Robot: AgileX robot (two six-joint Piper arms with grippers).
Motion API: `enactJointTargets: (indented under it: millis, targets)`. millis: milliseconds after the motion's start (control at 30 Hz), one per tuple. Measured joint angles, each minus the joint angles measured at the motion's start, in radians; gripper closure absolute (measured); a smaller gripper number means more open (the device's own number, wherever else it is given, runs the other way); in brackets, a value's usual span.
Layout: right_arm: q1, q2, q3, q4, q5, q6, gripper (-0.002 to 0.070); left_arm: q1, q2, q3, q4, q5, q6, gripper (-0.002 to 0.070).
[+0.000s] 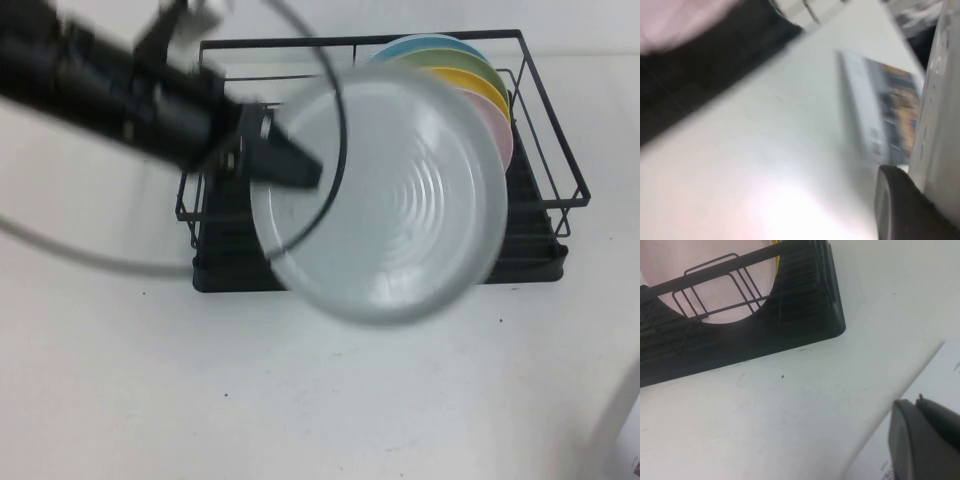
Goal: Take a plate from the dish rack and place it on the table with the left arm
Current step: Place the plate from the table
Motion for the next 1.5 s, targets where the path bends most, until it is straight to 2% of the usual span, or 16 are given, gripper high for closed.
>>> enactJointTargets:
  millis: [100, 233, 433, 567, 800, 1300, 1500]
  targets:
    - [0.0, 0.0, 0.0, 0.0, 0.0, 0.0, 0.0694, 0.008, -0.053, 0.21, -0.079, -0.01, 0.096, 0.059]
    - [0.0, 0.0, 0.0, 0.0, 0.0, 0.0, 0.0694, 0.008, -0.114, 0.48, -0.099, -0.046, 0.225, 0.059]
    - [0.0, 0.0, 0.0, 0.0, 0.0, 0.0, 0.0694, 0.008, -0.117, 0.699, -0.121, -0.321, 0.335, 0.059]
    - [0.0, 0.0, 0.0, 0.0, 0.0, 0.0, 0.0694, 0.008, -0.067, 0.717, -0.15, -0.443, 0.365, 0.059]
    - [0.0, 0.0, 0.0, 0.0, 0.0, 0.0, 0.0694, 0.008, 0.016, 0.717, -0.254, -0.49, 0.43, 0.0578]
    - [0.0, 0.0, 0.0, 0.0, 0.0, 0.0, 0.0694, 0.008, 0.07, 0.717, -0.257, -0.694, 0.512, 0.0369]
    - [0.0, 0.0, 0.0, 0.0, 0.0, 0.0, 0.0694, 0.008, 0.061, 0.717, -0.234, -0.713, 0.523, 0.0271]
